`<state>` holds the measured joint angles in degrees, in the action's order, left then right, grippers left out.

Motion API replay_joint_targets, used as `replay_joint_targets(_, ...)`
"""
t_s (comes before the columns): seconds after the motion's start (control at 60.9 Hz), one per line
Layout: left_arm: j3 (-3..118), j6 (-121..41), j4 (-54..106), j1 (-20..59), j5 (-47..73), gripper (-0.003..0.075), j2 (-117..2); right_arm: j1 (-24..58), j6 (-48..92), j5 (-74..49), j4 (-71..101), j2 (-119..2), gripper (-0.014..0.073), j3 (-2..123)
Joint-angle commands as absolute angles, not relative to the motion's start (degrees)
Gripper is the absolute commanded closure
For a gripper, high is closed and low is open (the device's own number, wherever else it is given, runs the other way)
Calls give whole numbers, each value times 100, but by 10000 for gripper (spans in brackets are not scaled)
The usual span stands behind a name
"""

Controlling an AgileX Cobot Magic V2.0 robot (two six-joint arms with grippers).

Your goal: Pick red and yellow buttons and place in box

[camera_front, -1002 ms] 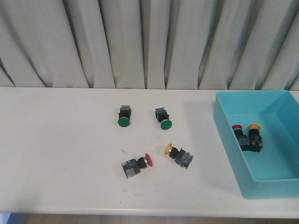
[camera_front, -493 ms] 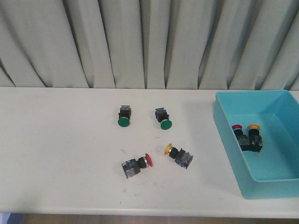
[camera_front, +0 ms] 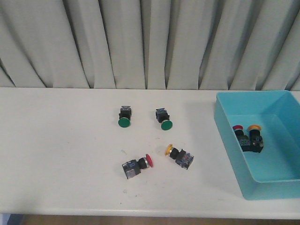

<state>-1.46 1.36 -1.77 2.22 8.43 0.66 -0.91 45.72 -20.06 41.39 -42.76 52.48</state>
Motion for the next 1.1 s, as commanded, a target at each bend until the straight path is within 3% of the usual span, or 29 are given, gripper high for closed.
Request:
replay_joint_targets(0.0, -421, 143, -117, 278, 439, 727, 149, -101, 4590, -1656, 4248, -4274, 601, 5382)
replay_joint_targets(0.312, -421, 143, -117, 278, 439, 727, 149, -101, 4374, -1486, 3942, -4274, 601, 5382)
replay_joint_targets(0.525, -421, 143, -117, 278, 439, 727, 144, -95, 986, -468, 719, -4028, 601, 4556)
replay_joint_targets(0.64, -421, 143, -117, 278, 439, 727, 144, -95, 0, 225, -467, -3731, 601, 3763)
replay_joint_targets(1.084, -421, 143, -117, 278, 439, 727, 144, -95, -217, 178, -556, -1373, 601, 1039)
